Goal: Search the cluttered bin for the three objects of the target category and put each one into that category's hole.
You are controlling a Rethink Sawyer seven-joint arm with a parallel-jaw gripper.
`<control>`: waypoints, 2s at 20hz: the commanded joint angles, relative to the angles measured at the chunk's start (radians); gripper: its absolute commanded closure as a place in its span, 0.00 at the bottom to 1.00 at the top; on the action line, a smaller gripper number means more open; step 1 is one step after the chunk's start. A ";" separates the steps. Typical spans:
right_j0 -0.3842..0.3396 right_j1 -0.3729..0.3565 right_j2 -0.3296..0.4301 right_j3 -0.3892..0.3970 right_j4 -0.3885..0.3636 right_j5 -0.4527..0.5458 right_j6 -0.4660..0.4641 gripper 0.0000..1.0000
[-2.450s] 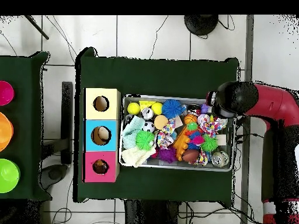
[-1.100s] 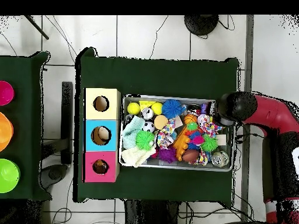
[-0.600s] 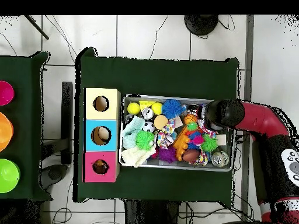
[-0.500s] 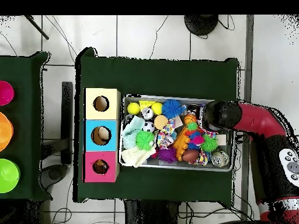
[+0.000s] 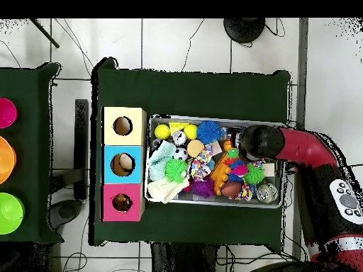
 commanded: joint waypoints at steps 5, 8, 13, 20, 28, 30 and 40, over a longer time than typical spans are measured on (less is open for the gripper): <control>-0.062 0.059 0.029 -0.040 -0.078 0.053 -0.268 0.00; -0.073 0.064 0.044 -0.102 -0.075 0.115 -0.329 0.00; -0.079 0.084 0.059 -0.174 -0.084 0.147 -0.375 0.00; -0.076 0.101 0.052 -0.169 -0.094 0.109 -0.362 0.00; -0.075 0.081 0.036 -0.116 -0.094 0.080 -0.335 0.00; -0.081 0.073 0.034 -0.100 -0.091 0.082 -0.337 0.00; -0.113 -0.084 0.007 0.084 -0.070 0.090 -0.297 0.00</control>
